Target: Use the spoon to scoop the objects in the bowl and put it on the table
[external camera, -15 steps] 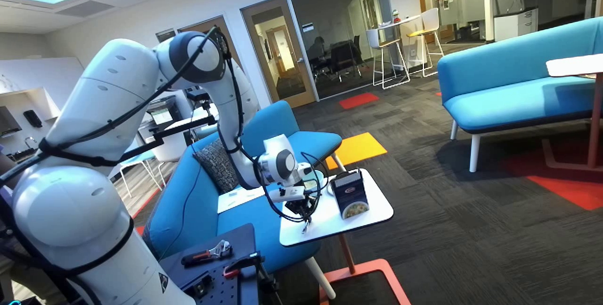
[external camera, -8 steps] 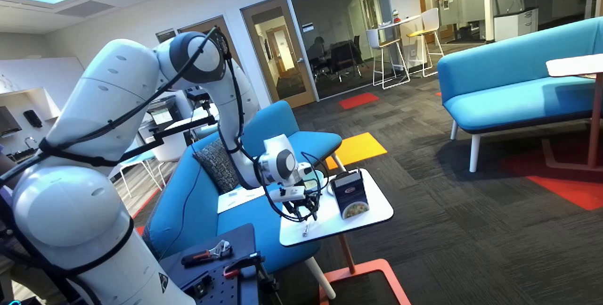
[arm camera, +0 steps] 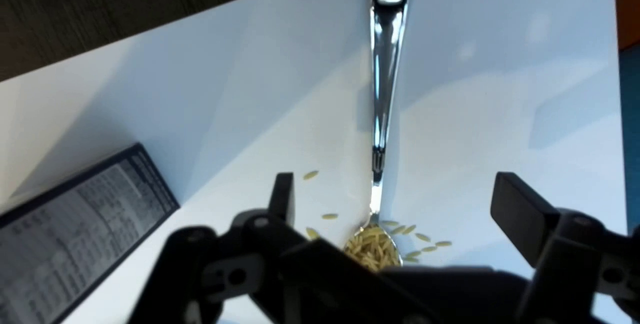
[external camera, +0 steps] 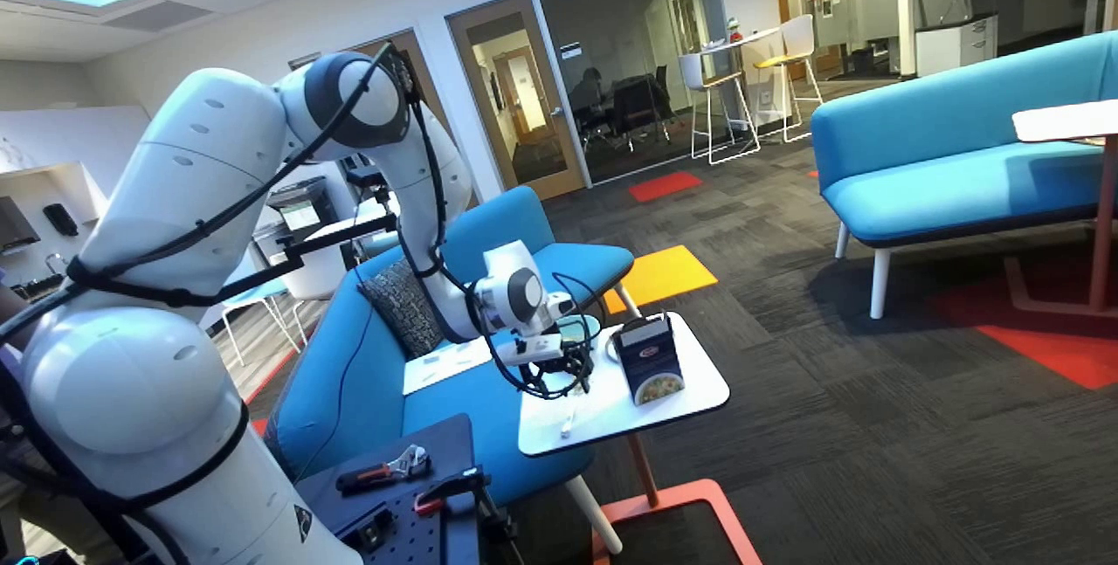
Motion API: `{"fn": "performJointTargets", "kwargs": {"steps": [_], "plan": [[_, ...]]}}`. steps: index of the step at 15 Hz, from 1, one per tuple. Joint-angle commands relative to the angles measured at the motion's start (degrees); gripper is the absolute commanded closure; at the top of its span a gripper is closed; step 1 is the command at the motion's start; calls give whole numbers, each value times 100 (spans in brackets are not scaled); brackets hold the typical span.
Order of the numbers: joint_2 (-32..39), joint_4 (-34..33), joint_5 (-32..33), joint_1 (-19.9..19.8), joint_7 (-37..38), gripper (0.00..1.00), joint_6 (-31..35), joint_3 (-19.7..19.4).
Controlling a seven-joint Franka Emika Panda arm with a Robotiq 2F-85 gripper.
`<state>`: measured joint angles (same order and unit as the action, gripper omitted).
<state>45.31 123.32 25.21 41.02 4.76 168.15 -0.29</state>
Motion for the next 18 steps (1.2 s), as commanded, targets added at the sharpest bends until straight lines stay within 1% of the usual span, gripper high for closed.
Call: {"fn": "performJointTargets", "kwargs": {"steps": [1, 6, 12, 13, 14, 18], "plan": [[-735, 534, -60, 181, -131, 0, -287, -41], [-1619, 1161, -3, 281, -44, 0, -679, 16], [-2377, 1572, 59, 78, -72, 0, -1204, 302], [-2430, 1584, 83, 36, -96, 0, -1255, 362], [-2088, 1342, 129, 50, 63, 0, -1090, 350], [-2228, 1425, 145, -17, 65, 0, -1167, 431]]}}
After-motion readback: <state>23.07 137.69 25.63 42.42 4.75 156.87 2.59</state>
